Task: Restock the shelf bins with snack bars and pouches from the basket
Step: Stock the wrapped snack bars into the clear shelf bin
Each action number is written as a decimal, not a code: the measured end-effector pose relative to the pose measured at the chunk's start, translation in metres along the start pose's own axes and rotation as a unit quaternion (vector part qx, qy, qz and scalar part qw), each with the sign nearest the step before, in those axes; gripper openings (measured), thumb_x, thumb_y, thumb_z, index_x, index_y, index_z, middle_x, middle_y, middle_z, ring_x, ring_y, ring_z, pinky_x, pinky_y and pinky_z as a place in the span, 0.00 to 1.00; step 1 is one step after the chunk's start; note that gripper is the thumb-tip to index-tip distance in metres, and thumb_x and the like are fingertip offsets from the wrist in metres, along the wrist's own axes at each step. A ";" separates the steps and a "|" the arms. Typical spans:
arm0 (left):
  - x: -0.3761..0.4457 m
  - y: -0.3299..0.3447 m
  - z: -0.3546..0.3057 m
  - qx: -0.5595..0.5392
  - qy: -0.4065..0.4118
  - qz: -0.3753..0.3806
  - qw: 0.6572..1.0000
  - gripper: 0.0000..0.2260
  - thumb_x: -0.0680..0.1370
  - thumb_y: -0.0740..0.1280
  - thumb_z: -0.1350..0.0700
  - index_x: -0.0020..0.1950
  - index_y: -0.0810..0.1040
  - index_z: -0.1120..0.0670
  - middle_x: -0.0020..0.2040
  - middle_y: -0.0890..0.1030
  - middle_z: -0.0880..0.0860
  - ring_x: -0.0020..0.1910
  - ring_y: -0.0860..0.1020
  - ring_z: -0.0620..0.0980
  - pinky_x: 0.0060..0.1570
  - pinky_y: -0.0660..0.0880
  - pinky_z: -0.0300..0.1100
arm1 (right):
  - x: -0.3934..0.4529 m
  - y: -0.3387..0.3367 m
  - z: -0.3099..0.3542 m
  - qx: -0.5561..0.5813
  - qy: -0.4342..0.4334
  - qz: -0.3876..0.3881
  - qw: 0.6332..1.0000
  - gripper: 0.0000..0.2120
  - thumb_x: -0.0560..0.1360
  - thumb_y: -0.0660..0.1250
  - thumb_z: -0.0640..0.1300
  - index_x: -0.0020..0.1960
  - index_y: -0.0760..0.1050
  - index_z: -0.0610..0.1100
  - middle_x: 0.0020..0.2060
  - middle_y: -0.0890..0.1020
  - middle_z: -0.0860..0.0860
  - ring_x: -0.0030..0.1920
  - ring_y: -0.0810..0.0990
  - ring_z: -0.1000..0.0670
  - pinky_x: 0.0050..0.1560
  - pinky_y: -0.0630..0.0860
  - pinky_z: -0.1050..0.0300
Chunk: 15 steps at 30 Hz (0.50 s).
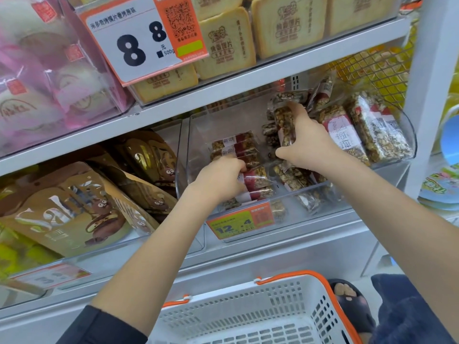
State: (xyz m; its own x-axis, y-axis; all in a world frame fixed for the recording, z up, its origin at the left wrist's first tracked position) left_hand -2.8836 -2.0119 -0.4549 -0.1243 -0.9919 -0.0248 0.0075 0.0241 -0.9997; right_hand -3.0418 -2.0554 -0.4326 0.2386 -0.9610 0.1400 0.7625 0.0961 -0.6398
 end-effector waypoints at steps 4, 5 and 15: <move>0.001 0.002 0.008 -0.043 -0.037 0.021 0.998 0.22 0.73 0.71 0.55 0.66 0.74 0.55 0.65 0.75 0.55 0.62 0.73 0.54 0.62 0.71 0.48 | -0.006 -0.006 -0.001 0.020 -0.005 0.009 1.000 0.44 0.72 0.69 0.38 0.77 0.46 0.52 0.38 0.74 0.49 0.29 0.72 0.52 0.21 0.65 0.67; 0.001 0.003 0.009 -0.061 -0.045 0.037 0.996 0.24 0.73 0.72 0.54 0.68 0.74 0.55 0.67 0.74 0.55 0.64 0.72 0.54 0.64 0.70 0.48 | -0.006 -0.008 -0.002 0.034 -0.008 0.012 0.999 0.44 0.72 0.70 0.38 0.77 0.46 0.52 0.45 0.77 0.48 0.32 0.74 0.52 0.22 0.67 0.68; -0.010 -0.022 -0.011 -0.628 -0.084 0.056 0.772 0.13 0.80 0.63 0.50 0.63 0.74 0.53 0.58 0.80 0.52 0.58 0.79 0.50 0.61 0.73 0.45 | -0.015 0.019 0.010 0.329 0.040 0.141 0.933 0.43 0.70 0.69 0.29 0.75 0.51 0.52 0.57 0.79 0.44 0.55 0.80 0.45 0.56 0.78 0.47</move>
State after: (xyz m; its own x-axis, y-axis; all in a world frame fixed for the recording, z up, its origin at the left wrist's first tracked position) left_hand -2.8934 -2.0011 -0.4326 -0.0613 -0.9747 -0.2148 -0.9716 0.1076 -0.2108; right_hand -3.0245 -2.0362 -0.4393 0.4605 -0.8869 -0.0366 0.8863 0.4616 -0.0361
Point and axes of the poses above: each hand's wrist, its own x-axis towards the middle knuckle, its own y-axis out of the palm, z = x × y, the point moved 6 cm from there along x, towards the middle knuckle
